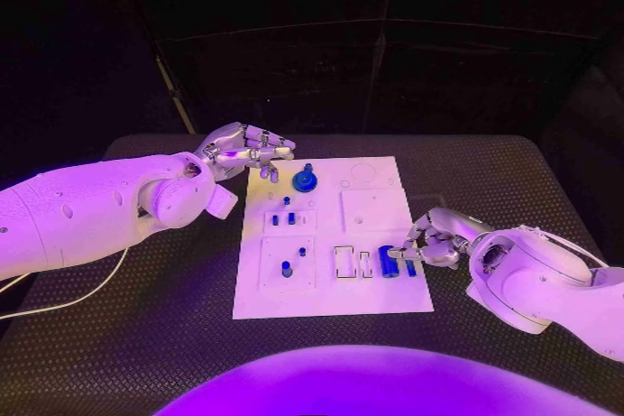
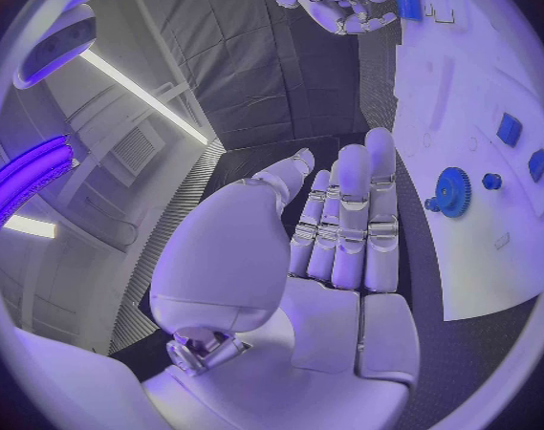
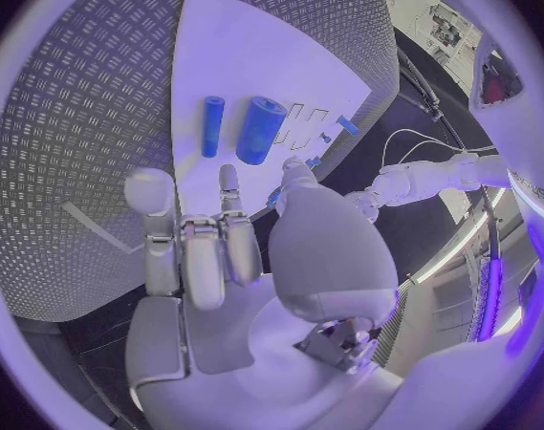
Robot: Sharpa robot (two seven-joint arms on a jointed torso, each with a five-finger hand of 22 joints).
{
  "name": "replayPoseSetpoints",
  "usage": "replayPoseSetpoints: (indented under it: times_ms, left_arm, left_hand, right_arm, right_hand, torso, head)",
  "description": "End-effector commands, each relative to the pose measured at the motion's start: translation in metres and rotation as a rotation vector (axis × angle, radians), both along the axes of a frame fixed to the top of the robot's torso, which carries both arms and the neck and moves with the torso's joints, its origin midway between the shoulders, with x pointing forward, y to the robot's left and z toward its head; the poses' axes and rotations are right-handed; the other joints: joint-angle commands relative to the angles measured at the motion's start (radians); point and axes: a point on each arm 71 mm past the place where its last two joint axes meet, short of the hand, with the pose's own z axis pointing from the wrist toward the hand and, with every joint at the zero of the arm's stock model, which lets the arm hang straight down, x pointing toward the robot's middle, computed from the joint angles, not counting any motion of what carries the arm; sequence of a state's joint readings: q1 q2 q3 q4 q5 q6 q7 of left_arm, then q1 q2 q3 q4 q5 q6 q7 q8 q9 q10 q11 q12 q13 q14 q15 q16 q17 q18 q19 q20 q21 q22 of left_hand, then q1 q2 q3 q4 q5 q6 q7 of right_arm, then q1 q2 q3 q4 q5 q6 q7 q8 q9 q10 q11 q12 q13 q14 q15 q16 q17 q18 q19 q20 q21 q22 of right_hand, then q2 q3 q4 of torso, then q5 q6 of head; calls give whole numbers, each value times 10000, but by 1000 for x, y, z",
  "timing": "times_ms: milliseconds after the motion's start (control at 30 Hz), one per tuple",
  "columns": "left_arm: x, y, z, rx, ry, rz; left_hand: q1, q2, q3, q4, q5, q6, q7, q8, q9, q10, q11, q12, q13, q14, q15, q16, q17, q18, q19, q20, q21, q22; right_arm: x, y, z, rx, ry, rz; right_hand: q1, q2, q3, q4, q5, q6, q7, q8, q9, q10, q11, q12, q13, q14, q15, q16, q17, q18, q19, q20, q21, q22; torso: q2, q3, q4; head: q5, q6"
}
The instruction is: Assemble the parts on the task board
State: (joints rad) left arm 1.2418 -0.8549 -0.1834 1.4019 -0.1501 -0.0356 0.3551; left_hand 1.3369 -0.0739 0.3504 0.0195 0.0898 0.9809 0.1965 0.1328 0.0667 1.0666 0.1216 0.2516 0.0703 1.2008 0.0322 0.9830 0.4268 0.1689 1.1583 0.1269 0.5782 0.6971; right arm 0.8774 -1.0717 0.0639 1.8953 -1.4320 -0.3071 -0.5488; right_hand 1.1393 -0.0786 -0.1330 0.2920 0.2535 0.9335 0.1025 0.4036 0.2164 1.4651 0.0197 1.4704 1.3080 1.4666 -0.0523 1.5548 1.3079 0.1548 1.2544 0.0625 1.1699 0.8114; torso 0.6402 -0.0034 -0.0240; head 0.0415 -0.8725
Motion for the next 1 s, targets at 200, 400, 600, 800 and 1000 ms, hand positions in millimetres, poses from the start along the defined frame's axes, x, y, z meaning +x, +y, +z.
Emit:
replayPoseSetpoints:
  times_ms: [200, 400, 600, 800, 1000]
  left_arm:
    - [0, -1, 2, -130, -89, -25]
    - [0, 0, 2, -138, -128, 4]
    - [0, 0, 2, -130, -120, 15]
    - [0, 0, 2, -133, -99, -9]
    - [-1, 0, 2, -131, -76, -27]
  left_hand:
    - [-63, 51, -57, 4, -49, -60, -14, 57, 16, -56, -19, 53, 16, -46, 10, 37, -10, 138, 2, 60, -57, -12]
    - [-63, 52, -59, 4, -49, -60, -14, 58, 16, -57, -19, 54, 16, -45, 10, 38, -11, 138, 3, 60, -58, -12]
    - [-63, 53, -61, 5, -48, -60, -15, 59, 16, -58, -20, 56, 16, -44, 10, 40, -11, 138, 5, 60, -59, -13]
    - [-63, 53, -61, 5, -48, -60, -15, 59, 16, -58, -20, 56, 16, -44, 10, 40, -11, 138, 5, 60, -59, -13]
    - [-63, 53, -61, 5, -48, -60, -15, 59, 16, -58, -20, 56, 16, -44, 10, 40, -11, 138, 5, 60, -59, -13]
  right_arm:
    - [0, 5, -5, -564, -37, 257]
    - [-1, 14, -9, -471, 53, 437]
    - [0, 21, -11, -519, -46, 632]
    - [2, 24, -18, -928, 12, 863]
    - [3, 27, -25, -1435, -29, 1151]
  right_hand:
    - [60, 40, -72, 0, -55, 6, -60, 180, 85, 332, -11, 40, 1292, 961, 39, 47, 2227, -216, 96, -26, 77, 90]
    - [109, 63, -85, -10, -53, 13, -73, 243, 122, 348, -22, 61, 1328, 964, 29, 51, 2239, -217, 102, -33, 86, 103]
    - [255, 66, -103, -30, -50, -22, -82, 317, 171, 353, -32, 68, 1349, 967, 20, 55, 2255, -220, 107, -43, 98, 121]
    - [608, 131, -115, -74, -53, -88, -91, 455, 262, 467, -41, 221, 1574, 971, 12, 62, 2280, -227, 108, -53, 116, 151]
    - [1413, 336, -62, -351, 87, -190, -85, 638, 387, 517, -39, 288, 1693, 976, 10, 69, 2308, -233, 111, -60, 140, 196]
  torso:
    - [11, 2, -21]
    - [20, 10, -14]
    - [18, -5, 3]
    - [15, -2, -16]
    - [13, -2, 14]
  head:
    - [-26, -1]
    - [-1, -1]
    - [-2, -1]
    - [13, -1]
    - [43, -1]
